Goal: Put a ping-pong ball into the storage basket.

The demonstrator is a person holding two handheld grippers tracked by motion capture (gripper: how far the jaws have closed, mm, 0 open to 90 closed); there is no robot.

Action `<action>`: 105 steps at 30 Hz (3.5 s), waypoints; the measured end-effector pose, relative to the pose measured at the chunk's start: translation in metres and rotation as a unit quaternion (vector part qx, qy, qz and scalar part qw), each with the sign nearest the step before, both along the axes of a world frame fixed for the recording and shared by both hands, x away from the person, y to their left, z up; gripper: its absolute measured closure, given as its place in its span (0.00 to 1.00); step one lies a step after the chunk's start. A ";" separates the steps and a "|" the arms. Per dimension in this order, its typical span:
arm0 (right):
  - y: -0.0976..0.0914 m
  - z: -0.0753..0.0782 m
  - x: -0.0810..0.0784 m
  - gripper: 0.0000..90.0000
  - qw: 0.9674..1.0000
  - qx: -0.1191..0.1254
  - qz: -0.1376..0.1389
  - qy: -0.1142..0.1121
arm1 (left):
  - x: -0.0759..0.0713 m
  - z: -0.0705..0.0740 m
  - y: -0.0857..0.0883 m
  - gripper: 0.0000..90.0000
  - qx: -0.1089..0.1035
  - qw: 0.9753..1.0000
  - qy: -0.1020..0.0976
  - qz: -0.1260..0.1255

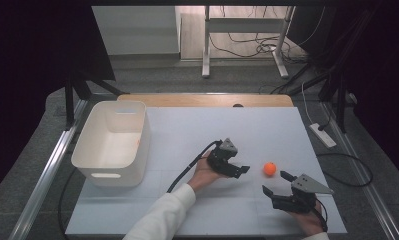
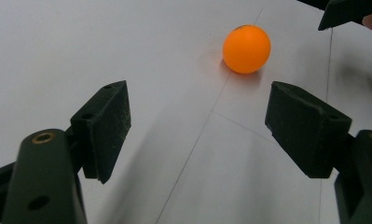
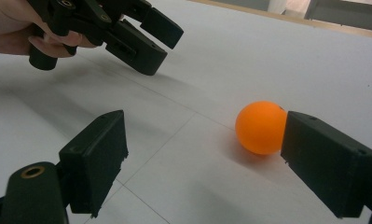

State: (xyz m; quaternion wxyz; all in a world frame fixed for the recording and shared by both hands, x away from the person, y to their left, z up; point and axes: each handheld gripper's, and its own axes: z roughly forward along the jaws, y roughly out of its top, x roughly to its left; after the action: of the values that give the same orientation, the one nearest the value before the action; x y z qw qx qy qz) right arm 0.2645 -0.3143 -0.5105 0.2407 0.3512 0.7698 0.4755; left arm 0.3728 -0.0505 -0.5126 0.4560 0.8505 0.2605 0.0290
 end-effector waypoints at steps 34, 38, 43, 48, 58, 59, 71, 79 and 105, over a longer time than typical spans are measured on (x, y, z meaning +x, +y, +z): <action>-0.003 0.004 0.000 0.16 1.000 0.009 -0.002 -0.005 | 0.001 -0.004 -0.023 0.26 0.000 1.000 0.002 -0.025; -0.003 0.004 0.000 0.16 1.000 0.008 -0.003 -0.004 | 0.001 -0.004 -0.026 0.26 0.000 1.000 0.001 -0.027; -0.003 0.005 0.000 0.16 1.000 0.008 -0.004 -0.005 | 0.002 -0.002 -0.028 0.26 0.000 1.000 0.000 -0.027; -0.003 0.005 0.000 0.16 1.000 0.007 -0.003 -0.005 | 0.004 -0.002 -0.033 0.26 0.003 0.999 0.002 -0.032; -0.005 0.005 0.000 0.16 1.000 0.011 -0.007 -0.006 | 0.007 -0.003 -0.043 0.26 0.003 0.999 0.006 -0.037; -0.005 0.005 0.000 0.16 1.000 0.013 -0.007 -0.006 | 0.008 -0.003 -0.044 0.26 0.008 0.999 0.005 -0.042; -0.005 0.006 0.000 0.16 1.000 0.016 -0.006 -0.006 | 0.010 -0.006 -0.054 0.26 0.009 0.999 0.009 -0.047; -0.005 0.006 0.000 0.16 1.000 0.023 -0.004 -0.004 | 0.011 -0.007 -0.057 0.26 0.009 0.999 0.008 -0.047; -0.008 0.008 -0.001 0.16 0.999 0.032 -0.007 -0.003 | 0.013 -0.011 -0.073 0.27 0.020 0.998 0.009 -0.062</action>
State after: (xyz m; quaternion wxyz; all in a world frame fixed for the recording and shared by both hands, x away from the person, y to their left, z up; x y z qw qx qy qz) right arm 0.2638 -0.3219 -0.5026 0.2351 0.3622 0.7511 0.4993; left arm 0.3860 -0.1238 -0.5234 0.4379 0.8740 0.2106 -0.0015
